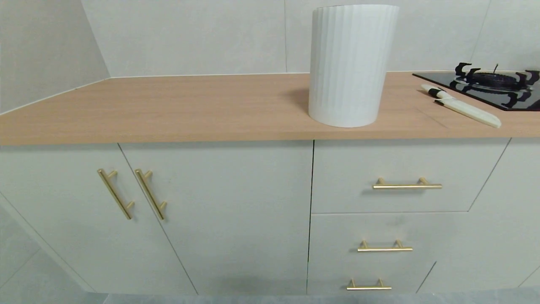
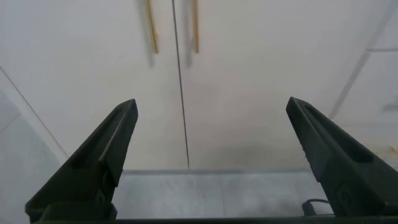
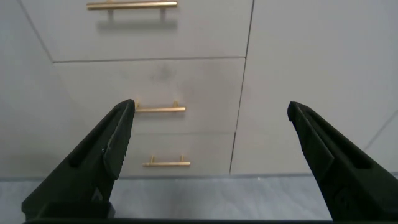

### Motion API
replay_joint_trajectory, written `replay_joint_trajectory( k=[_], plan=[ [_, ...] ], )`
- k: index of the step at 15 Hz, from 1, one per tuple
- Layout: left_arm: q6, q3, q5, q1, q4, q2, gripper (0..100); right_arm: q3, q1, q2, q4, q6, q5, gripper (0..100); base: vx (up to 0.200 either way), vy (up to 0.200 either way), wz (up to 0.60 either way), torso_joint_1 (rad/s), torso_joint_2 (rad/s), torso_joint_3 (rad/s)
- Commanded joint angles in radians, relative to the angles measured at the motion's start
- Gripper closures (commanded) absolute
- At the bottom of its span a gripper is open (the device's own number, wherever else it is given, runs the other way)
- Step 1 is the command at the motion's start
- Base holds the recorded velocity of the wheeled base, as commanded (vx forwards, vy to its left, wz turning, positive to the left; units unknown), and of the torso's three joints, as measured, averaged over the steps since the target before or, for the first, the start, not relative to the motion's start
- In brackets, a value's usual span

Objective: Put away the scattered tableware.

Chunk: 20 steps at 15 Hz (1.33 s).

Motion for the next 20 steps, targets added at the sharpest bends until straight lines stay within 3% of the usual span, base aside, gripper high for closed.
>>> replay_joint_trajectory(
  k=[1,7,17,20],
  plan=[
    [0.0,0.0,0.0,0.0,-0.002,0.0,0,0.0,0.001,0.002,0.001,0.0,0.0,0,0.2,0.0,0.0,0.002,0.0,-0.002],
    [0.0,0.0,0.0,0.0,0.0,0.0,0,0.0,0.001,0.002,0.001,0.008,0.0,0,0.2,0.0,0.0,0.003,0.0,0.001],
    [0.0,0.0,0.0,0.0,0.0,0.0,0,-0.001,0.001,0.002,0.001,0.01,0.0,0,0.0,0.0,0.0,0.0,0.0,0.0],
    [0.0,0.0,0.0,0.0,0.0,0.0,0,0.0,0.001,0.002,0.001,0.01,0.0,0,0.0,-0.2,0.0,0.002,0.0,0.001]
  ],
)
